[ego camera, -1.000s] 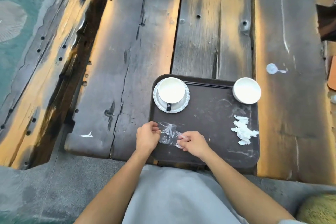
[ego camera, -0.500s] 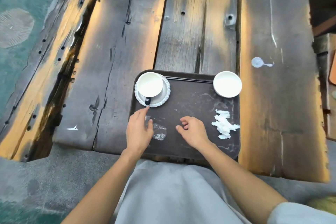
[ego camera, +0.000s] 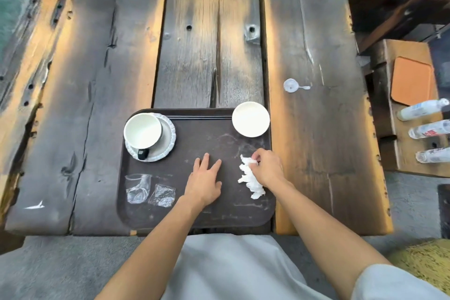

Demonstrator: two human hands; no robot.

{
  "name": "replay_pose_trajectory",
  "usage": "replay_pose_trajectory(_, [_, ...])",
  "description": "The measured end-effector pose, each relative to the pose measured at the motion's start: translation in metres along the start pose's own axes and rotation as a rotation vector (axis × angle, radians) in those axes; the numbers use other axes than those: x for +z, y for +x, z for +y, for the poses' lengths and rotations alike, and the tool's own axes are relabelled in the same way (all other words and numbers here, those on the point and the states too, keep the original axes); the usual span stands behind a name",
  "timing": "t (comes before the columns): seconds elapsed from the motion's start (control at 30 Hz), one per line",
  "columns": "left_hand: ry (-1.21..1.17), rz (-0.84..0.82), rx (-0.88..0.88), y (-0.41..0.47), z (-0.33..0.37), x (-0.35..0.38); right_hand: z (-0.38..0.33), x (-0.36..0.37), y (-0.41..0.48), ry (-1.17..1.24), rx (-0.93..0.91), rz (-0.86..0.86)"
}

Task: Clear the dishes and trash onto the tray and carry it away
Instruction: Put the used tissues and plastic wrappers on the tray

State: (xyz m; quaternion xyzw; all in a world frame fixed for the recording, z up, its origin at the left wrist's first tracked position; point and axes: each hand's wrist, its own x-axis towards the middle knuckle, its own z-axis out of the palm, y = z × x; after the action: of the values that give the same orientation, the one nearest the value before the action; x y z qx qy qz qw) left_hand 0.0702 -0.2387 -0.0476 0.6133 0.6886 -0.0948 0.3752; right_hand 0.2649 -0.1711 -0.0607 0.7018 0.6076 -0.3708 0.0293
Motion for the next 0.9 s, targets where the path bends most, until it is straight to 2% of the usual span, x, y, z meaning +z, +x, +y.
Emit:
replay_pose_trajectory(0.1, [-0.028,0.015,-0.013,0.000,-0.003,0.001,0.003,-0.003,0.002,0.142,0.018,0.025])
replay_pose_trajectory(0.2, [-0.033,0.031,-0.016,0.001,-0.002,0.001,0.008,-0.009,-0.005,0.194,-0.038,0.061])
replay_pose_trajectory(0.37, [-0.055,0.059,-0.043,0.002,0.006,0.000,0.015,-0.012,-0.023,0.012,-0.084,-0.057])
replay_pose_trajectory(0.47, [-0.062,0.074,-0.059,0.005,0.009,-0.001,0.015,-0.009,-0.027,0.032,-0.041,-0.086])
replay_pose_trajectory(0.63, [-0.065,0.074,-0.070,0.006,0.009,-0.001,0.007,-0.006,-0.015,0.117,-0.010,0.047])
replay_pose_trajectory(0.77, [-0.071,0.057,-0.076,0.007,0.009,-0.003,-0.005,-0.012,0.000,0.057,-0.004,0.025])
replay_pose_trajectory(0.9, [-0.109,0.081,-0.094,0.014,0.008,-0.013,-0.004,-0.019,0.004,0.154,-0.030,0.010])
